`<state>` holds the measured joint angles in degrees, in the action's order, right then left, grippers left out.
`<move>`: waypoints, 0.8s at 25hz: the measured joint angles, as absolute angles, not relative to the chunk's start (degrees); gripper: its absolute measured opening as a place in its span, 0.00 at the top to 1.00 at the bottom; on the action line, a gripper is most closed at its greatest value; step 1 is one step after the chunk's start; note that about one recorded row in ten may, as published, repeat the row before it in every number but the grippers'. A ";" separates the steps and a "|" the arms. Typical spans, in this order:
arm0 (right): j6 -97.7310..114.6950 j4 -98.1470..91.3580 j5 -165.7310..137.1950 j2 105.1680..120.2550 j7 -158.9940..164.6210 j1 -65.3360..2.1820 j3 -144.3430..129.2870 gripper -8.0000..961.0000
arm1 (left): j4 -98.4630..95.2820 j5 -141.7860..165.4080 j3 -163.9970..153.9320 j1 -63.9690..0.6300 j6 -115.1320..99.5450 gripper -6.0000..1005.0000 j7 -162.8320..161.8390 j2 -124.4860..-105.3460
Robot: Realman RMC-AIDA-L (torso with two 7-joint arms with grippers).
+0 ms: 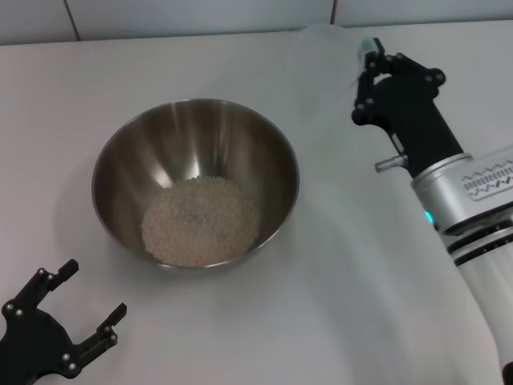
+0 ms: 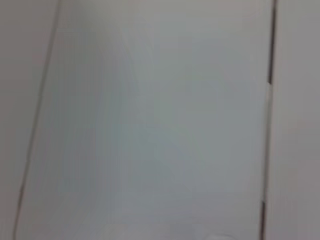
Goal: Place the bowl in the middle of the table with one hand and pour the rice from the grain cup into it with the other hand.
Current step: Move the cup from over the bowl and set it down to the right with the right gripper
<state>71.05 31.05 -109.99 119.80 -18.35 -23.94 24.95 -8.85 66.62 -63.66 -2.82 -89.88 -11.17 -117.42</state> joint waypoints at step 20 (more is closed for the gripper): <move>54.72 24.74 -109.82 119.91 -14.05 -26.61 24.06 0.98 | -8.71 66.62 -63.77 -3.09 -89.87 0.16 -11.16 -117.59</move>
<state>54.72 24.74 -109.82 119.91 -14.05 -26.61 24.06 -8.71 66.62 -63.77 -3.09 -89.87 -11.16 -117.59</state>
